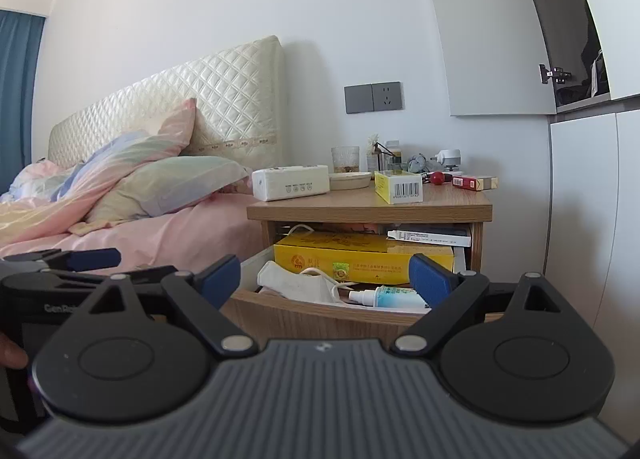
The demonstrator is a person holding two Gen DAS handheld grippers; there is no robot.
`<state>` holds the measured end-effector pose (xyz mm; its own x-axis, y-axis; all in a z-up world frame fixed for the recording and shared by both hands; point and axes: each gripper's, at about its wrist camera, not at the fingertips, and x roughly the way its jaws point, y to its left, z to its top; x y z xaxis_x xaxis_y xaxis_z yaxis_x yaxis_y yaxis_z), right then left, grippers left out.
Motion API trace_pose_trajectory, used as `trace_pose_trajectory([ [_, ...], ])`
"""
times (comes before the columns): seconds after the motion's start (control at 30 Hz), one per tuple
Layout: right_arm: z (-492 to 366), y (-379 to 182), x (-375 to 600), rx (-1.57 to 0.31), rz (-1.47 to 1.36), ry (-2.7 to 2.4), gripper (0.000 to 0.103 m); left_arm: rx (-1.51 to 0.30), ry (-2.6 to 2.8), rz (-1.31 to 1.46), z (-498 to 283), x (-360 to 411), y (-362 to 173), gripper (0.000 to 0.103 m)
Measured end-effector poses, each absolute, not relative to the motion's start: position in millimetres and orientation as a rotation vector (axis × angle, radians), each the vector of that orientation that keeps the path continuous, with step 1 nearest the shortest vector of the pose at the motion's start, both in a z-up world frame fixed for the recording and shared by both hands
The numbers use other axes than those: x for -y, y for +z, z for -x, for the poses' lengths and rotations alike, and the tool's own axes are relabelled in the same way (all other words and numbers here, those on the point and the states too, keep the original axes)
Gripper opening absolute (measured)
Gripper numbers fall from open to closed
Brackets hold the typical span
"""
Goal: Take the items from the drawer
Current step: 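Bring both tools down to the front panel of the open drawer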
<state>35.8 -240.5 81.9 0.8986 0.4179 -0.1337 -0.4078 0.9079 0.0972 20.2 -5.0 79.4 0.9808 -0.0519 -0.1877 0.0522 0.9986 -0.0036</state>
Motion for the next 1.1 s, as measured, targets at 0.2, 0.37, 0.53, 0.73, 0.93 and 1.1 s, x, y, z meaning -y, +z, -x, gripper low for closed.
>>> trace_pose_trajectory([
  [0.2, -29.6, 82.7, 248.6, -0.135, -0.115, 0.394, 0.093, -0.178, -0.071, -0.016, -16.4, 7.4, 80.0, 0.103],
  [0.37, -24.0, 81.5, 244.7, -0.095, -0.130, 0.362, 0.093, -0.165, -0.039, 0.015, -11.2, 3.2, 81.0, 0.103],
  [0.53, -23.2, 76.6, 244.2, -0.064, -0.124, 0.343, 0.093, -0.152, -0.007, 0.024, -8.8, 0.7, 82.1, 0.103],
  [0.73, -26.2, 66.8, 252.2, -0.039, -0.142, 0.317, 0.093, -0.126, 0.005, 0.036, -1.3, 3.3, 86.3, 0.102],
  [0.93, -24.6, 49.4, 258.2, -0.024, -0.176, 0.308, 0.092, -0.124, 0.000, 0.005, -6.4, 18.6, 79.5, 0.097],
  [1.1, -21.5, 36.1, 249.9, -0.027, -0.147, 0.335, 0.074, -0.124, -0.011, -0.062, -14.3, 33.1, 65.2, 0.089],
])
